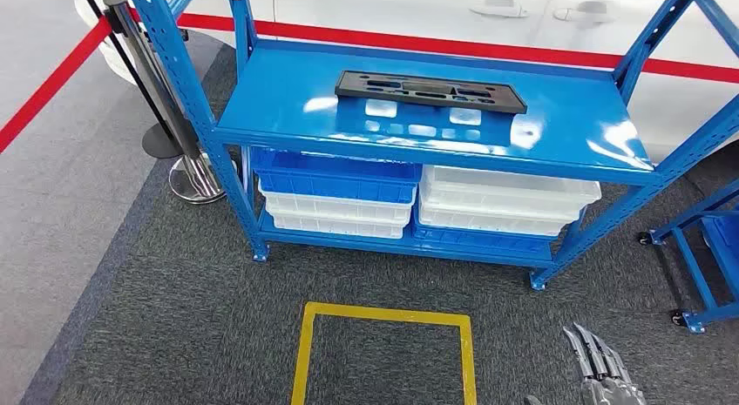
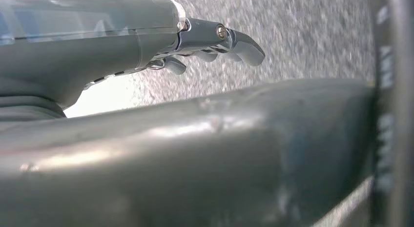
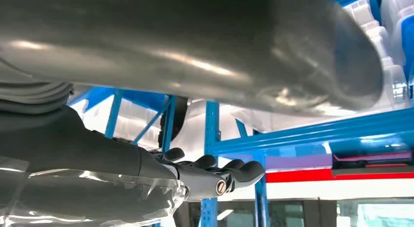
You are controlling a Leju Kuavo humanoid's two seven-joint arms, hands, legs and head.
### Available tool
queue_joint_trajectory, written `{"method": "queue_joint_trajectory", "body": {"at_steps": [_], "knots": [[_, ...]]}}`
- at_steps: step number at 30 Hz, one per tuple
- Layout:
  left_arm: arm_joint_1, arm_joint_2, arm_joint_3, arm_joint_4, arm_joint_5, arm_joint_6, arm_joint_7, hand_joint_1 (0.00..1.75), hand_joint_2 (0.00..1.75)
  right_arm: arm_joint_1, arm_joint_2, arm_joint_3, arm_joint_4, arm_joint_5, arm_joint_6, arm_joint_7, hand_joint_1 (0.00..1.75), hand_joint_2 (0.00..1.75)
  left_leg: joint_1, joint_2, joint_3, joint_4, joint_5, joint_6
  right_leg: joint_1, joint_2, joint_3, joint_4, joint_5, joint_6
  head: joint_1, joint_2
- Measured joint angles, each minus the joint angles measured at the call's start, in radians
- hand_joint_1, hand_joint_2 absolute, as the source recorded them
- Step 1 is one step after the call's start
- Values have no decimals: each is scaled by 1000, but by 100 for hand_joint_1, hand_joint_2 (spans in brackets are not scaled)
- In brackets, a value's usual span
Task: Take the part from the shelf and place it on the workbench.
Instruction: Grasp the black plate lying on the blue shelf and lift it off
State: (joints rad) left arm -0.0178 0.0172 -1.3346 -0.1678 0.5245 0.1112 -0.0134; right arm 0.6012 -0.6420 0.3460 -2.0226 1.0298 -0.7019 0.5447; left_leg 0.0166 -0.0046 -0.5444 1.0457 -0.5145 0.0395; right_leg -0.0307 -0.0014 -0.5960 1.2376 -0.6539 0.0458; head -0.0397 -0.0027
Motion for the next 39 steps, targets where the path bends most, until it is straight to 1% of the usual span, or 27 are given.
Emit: {"method": "queue_joint_trajectory", "body": {"at_steps": [2, 3, 4, 6, 7, 8, 10, 13, 14, 16, 17, 18, 19, 21, 22, 23, 24, 27, 29, 30, 32, 33, 34, 35, 37, 38, 39], "knots": [[0, 0, 0, 0, 0, 0, -1, 0, 0, 3, 0, -3, -1, 1, 0, 0, 0, 0, -4, -1, 7, 0, -6, 3, 1, 0, -36, 39, 5, -2, 0, 0], [-1, 0, -1, 0, 0, 1, -2, 0, 0, 6, 0, -6, -2, 2, 0, 0, 0, 0, -7, -3, 15, 0, -13, 5, 4, 0, -62, 58, 21, -6, 0, 0], [0, 0, -2, 0, 0, 1, -2, 0, 0, 9, 0, -9, -4, 3, 0, 1, 0, 0, -10, -4, 26, 0, -20, 6, 7, 0, -69, 41, 56, -12, 0, 0], [1, -1, -5, 0, 1, 0, -2, 0, 0, 15, -1, -17, -11, 4, 0, 2, 0, 0, -14, -7, 49, -2, -36, 6, 18, 2, -47, -62, 149, -32, 0, 0], [1, -2, -7, 0, 1, 0, -3, 0, 0, 19, -1, -21, -14, 5, 0, 2, 0, 0, -16, -8, 56, -3, -43, 3, 24, 2, -33, -109, 179, -41, 0, 0], [1, -3, -8, 0, 2, 1, -3, 0, 0, 23, -2, -25, -19, 7, 0, 3, 0, 0, -17, -9, 59, -5, -49, 0, 29, 2, -20, -145, 190, -49, 1, 0], [-1, -4, -10, 0, 4, 1, -4, 0, 0, 29, -4, -32, -27, 9, 0, 5, 0, 0, -17, -8, 59, -12, -53, -7, 35, 2, -8, -175, 177, -55, 2, 0], [-3, -3, -11, 1, 6, 1, -6, 0, 0, 36, -5, -39, -37, 11, 0, 8, 0, 0, -19, -1, 61, 5, -73, -21, 22, 1, 23, -217, 169, -57, 1, 0], [-4, -2, -12, 1, 6, 1, -6, 0, 0, 37, -5, -40, -39, 11, 0, 8, 0, 0, -18, 0, 43, 45, -92, -26, 17, -1, 36, -228, 168, -58, 1, 0], [-4, -2, -12, 0, 6, 1, -6, 0, 0, 39, -5, -40, -41, 11, 0, 9, 0, 0, -13, 0, -34, 175, -136, -34, 18, -3, 53, -234, 158, -60, 1, 0], [-4, -2, -12, 0, 6, 1, -6, 0, 0, 39, -5, -40, -41, 11, 0, 9, 0, 0, -10, 0, -73, 230, -146, -38, 17, -3, 61, -234, 151, -60, 1, 0], [-3, -2, -12, 1, 6, 1, -6, 0, 0, 39, -4, -40, -41, 11, 0, 9, 0, 0, -7, 0, -99, 256, -134, -41, 16, -3, 72, -234, 144, -58, 1, 0], [-1, -2, -12, 1, 6, 1, -6, 0, 0, 39, -4, -40, -41, 11, 0, 9, 0, 0, -5, 1, -108, 245, -102, -44, 15, -2, 84, -234, 135, -56, 1, 0], [2, 0, -13, 1, 6, 1, -5, 0, 0, 40, -4, -41, -41, 12, 0, 9, 0, 0, -2, 2, -81, 140, -6, -47, 10, -1, 111, -233, 115, -47, 1, 0], [2, 0, -13, 1, 6, 1, -5, 0, 0, 41, -4, -42, -41, 12, 0, 9, 0, 0, -3, 2, -63, 88, 26, -46, 11, 0, 120, -231, 105, -39, 2, 0], [2, 0, -13, 1, 6, 1, -6, 0, 0, 42, -4, -43, -42, 13, 0, 9, 0, 0, -5, 2, -48, 49, 37, -40, 11, 1, 124, -228, 98, -32, 2, 0], [1, 0, -13, 1, 6, 1, -6, 0, 0, 44, -4, -46, -44, 14, 0, 9, 0, 0, -8, 2, -41, 32, 33, -33, 12, 1, 124, -227, 93, -26, 2, 0], [-1, 0, -14, 1, 7, 2, -6, 0, 0, 48, -4, -54, -49, 15, 0, 9, 0, 0, -9, -1, -33, 14, 19, -12, 11, 0, 127, -230, 87, -12, 2, 0], [0, 0, -14, 1, 8, 2, -6, 0, 0, 50, -4, -60, -54, 17, 0, 10, 0, 0, -5, 0, -19, 1, 17, -1, 10, 0, 106, -180, 60, -6, 2, 0], [0, 0, -14, 1, 8, 2, -6, 0, 0, 52, -4, -64, -56, 18, 0, 10, 0, 0, -5, 0, -12, -3, 14, 3, 9, 0, 75, -123, 38, -4, 2, 0], [0, 1, -14, 1, 9, 3, -6, 0, 0, 58, -4, -70, -58, 20, 0, 10, 0, 0, -8, 0, -1, -6, 6, 10, 9, 1, -18, 15, 1, -2, 2, 0], [0, 1, -14, 1, 9, 3, -5, 0, 0, 61, -4, -74, -58, 21, 0, 10, 0, 0, -10, -1, 5, -6, 1, 12, 9, 1, -55, 57, 2, -2, 2, 0], [0, 1, -14, 1, 9, 4, -4, 0, 0, 65, -5, -79, -60, 21, 0, 11, 0, 0, -12, -2, 13, -6, -6, 13, 10, 1, -75, 67, 23, -4, 2, 0], [0, 1, -14, 1, 8, 4, -4, 0, 0, 68, -6, -85, -62, 21, 0, 12, 0, 0, -13, -4, 25, -6, -13, 13, 11, 1, -75, 36, 65, -8, 2, 0], [0, 0, -15, 1, 8, 3, -3, 0, 0, 75, -14, -98, -70, 19, 1, 16, 0, 0, -17, -5, 45, -7, -30, 11, 19, 2, -42, -82, 158, -24, 2, 0], [0, -1, -15, 1, 7, 2, -4, 0, 0, 79, -19, -105, -73, 16, 2, 18, 0, 0, -18, -6, 52, -8, -37, 8, 24, 2, -24, -133, 185, -33, 2, 0], [-1, -2, -16, 1, 7, 2, -5, 0, 0, 84, -26, -112, -78, 13, 2, 20, 0, 0, -18, -6, 53, -9, -41, 5, 28, 2, -12, -165, 192, -40, 2, 0]]}}
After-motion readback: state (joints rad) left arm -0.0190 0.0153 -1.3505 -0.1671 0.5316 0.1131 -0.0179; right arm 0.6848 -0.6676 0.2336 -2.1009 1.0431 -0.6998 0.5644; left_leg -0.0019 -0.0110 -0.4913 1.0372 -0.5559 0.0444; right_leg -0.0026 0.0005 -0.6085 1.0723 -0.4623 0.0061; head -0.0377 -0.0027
